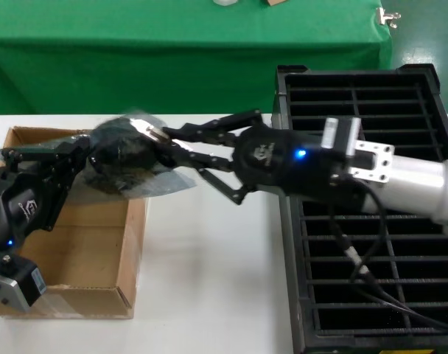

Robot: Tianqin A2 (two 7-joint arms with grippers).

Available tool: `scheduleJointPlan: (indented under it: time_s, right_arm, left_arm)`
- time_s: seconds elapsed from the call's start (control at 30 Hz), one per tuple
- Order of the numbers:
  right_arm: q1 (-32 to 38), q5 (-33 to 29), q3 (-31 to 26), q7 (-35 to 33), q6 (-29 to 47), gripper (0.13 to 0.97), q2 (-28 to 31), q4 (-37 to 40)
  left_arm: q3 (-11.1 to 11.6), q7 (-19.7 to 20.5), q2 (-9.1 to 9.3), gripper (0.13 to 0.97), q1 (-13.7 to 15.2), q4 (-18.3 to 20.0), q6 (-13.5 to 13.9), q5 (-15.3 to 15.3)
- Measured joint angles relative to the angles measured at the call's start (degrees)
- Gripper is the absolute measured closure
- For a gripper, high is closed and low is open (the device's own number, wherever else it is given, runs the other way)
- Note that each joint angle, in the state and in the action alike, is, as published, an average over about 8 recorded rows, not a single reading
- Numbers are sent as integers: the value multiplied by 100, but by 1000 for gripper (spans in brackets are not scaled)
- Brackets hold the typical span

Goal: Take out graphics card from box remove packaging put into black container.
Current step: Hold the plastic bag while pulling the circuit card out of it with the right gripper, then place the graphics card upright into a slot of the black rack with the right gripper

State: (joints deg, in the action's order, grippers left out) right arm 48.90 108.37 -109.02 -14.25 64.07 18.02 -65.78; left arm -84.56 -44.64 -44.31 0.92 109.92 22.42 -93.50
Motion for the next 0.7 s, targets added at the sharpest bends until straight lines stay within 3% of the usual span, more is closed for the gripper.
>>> scheduleJointPlan:
  time_s: [0.27, 0.7]
  right_arm:
    - [-447, 225, 388, 102, -37, 907, 676, -802]
    - [-1611, 308, 1261, 492, -380, 907, 2325, -2562]
  left_arm:
    - [0, 0, 0, 958, 0, 0, 0, 0]
    - [0, 0, 0, 958, 0, 0, 0, 0]
